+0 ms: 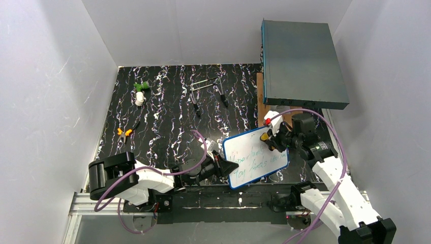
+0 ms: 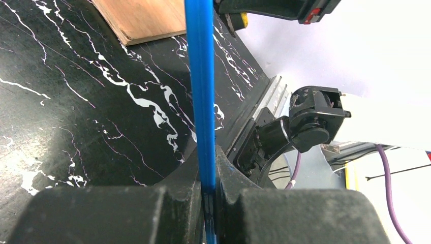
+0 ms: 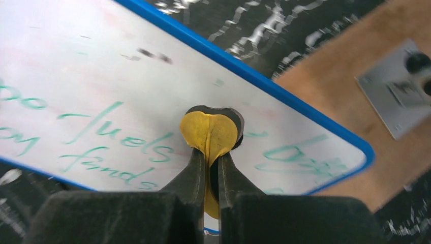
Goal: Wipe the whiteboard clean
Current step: Erase the whiteboard at the center of the board.
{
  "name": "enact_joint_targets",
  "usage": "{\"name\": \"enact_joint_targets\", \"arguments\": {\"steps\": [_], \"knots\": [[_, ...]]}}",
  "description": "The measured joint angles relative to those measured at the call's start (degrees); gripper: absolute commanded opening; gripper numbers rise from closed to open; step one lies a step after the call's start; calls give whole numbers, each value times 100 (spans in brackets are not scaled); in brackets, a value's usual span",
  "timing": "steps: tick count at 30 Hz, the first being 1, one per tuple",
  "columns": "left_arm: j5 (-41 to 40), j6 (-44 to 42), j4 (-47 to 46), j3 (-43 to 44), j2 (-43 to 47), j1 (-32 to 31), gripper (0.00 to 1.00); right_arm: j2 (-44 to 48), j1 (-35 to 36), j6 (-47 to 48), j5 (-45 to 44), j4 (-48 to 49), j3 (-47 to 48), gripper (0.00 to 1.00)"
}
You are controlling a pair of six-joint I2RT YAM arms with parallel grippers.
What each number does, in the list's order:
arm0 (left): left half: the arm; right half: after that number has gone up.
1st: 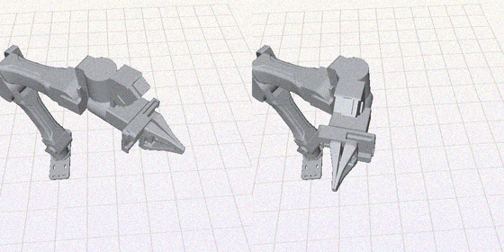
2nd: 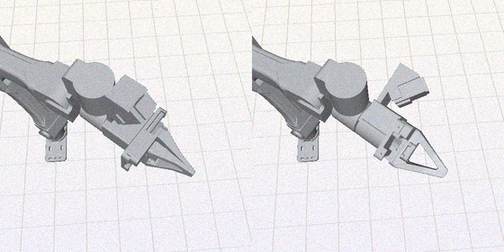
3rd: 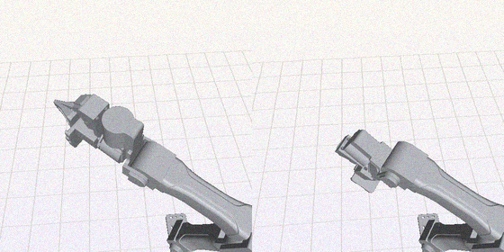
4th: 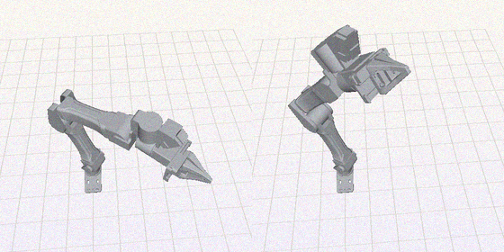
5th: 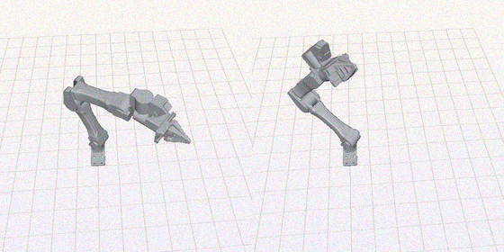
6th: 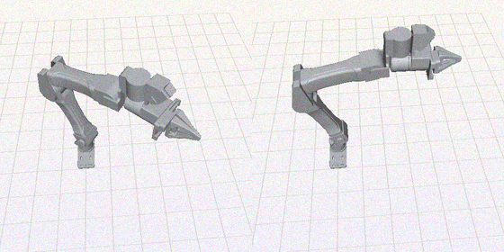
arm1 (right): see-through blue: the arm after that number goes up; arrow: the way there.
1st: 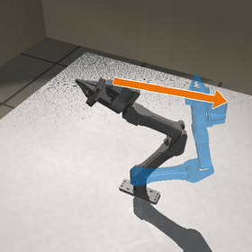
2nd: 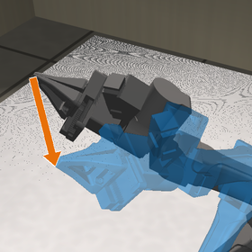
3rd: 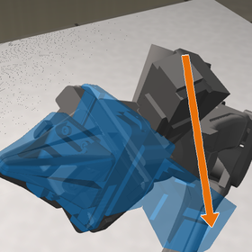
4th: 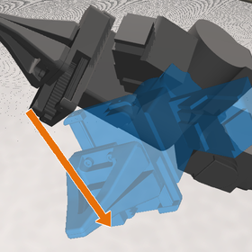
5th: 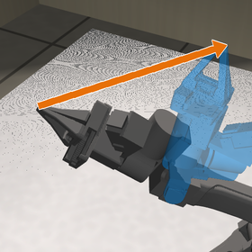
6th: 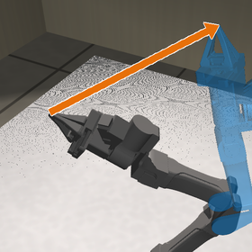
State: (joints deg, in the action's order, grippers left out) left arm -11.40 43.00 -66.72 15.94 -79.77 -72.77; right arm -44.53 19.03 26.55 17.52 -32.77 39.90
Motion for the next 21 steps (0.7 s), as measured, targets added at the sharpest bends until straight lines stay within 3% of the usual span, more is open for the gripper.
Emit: {"name": "enact_joint_targets", "arguments": {"steps": [6,16,21], "knots": [[98,-107,-9,28,-20,0,0,-310,251,175,654,-184,420,1],[125,24,-74,85,-157,26,0,24,313,52,-776,450,-9,1],[118,114,-79,85,-192,28,0,50,295,251,-621,415,-116,1]]}}
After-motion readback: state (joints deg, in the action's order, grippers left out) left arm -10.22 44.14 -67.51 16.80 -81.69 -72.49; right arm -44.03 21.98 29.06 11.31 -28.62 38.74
